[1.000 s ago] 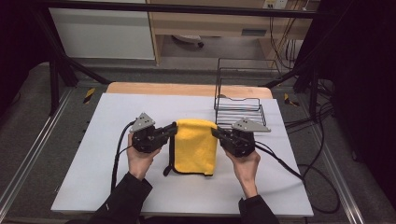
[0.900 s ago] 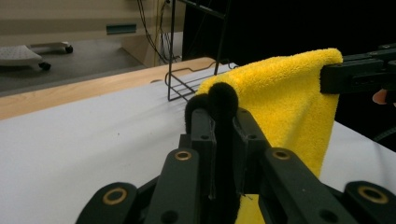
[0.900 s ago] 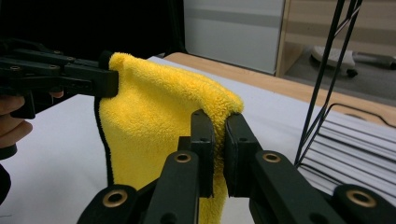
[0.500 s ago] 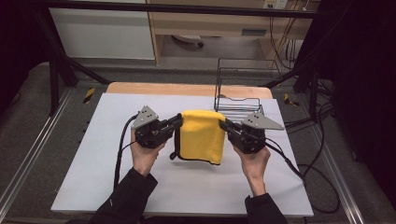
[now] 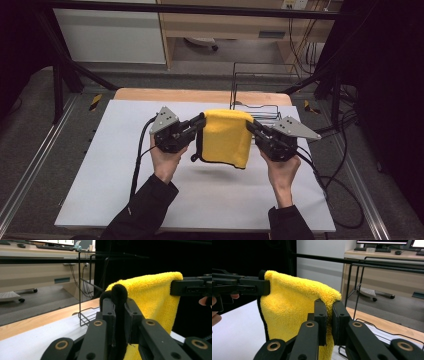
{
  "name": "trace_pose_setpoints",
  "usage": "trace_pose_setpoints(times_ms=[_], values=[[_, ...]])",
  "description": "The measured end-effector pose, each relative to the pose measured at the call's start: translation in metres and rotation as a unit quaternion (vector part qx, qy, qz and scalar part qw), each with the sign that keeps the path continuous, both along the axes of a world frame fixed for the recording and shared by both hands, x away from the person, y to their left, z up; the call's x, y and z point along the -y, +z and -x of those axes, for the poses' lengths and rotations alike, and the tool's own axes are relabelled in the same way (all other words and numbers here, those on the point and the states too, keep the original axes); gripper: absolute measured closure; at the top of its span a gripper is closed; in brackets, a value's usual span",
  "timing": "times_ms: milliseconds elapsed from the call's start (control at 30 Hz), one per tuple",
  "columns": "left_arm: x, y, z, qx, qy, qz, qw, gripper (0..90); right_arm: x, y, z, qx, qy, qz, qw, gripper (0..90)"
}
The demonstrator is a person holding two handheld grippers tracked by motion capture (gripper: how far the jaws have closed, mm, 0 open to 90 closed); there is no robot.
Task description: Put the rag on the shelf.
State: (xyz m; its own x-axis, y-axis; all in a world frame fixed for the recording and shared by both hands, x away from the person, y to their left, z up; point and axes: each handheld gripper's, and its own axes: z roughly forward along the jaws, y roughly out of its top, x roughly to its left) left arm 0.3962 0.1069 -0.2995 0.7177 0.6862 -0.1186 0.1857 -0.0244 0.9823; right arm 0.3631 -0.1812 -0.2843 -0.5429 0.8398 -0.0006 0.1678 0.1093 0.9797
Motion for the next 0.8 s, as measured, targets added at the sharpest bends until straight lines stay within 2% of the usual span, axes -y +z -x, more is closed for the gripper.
trace_pose_setpoints(times_ms=[367, 800], values=[[0.021, 0.017, -0.006, 0.020, -0.004, 0.012, 0.9997, 80.5, 0.017, 0.011, 0.002, 0.027, -0.022, -0.016, 0.9993, 84.2], [0.050, 0.038, -0.013, 0.043, -0.013, 0.021, 0.9988, 80.6, 0.041, 0.031, 0.002, 0.053, -0.052, -0.028, 0.9968, 84.2]])
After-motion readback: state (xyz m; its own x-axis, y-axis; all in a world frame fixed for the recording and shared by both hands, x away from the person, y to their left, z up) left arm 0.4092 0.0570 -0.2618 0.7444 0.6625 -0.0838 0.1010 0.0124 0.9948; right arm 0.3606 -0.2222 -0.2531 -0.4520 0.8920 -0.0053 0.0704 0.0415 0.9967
